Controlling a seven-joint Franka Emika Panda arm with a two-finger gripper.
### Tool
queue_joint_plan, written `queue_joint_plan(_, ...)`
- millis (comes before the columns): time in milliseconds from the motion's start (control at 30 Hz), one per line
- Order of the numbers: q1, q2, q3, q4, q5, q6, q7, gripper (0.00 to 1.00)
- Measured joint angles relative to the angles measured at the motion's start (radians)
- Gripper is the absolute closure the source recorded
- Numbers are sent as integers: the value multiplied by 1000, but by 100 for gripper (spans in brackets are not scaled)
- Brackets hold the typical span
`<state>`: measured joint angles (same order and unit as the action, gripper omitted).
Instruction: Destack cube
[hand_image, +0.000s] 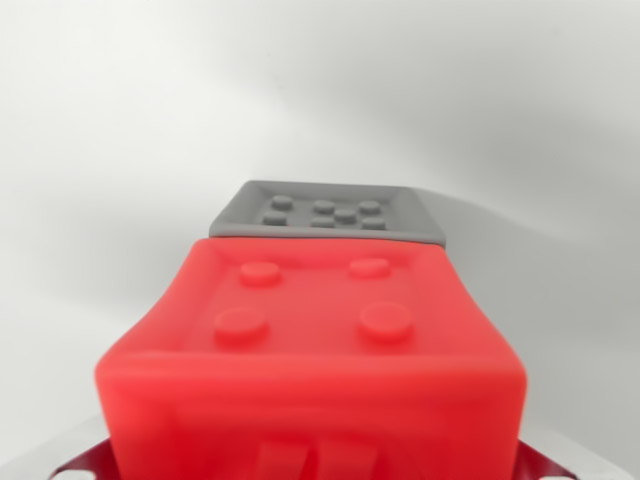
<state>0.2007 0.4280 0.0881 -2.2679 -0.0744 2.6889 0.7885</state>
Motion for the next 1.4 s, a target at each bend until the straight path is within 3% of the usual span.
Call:
queue_joint_plan(700,0,-4,0,0,0,-3,0,100)
queue_joint_plan(1400,-3,-72,5,-8,8,-61,-6,100)
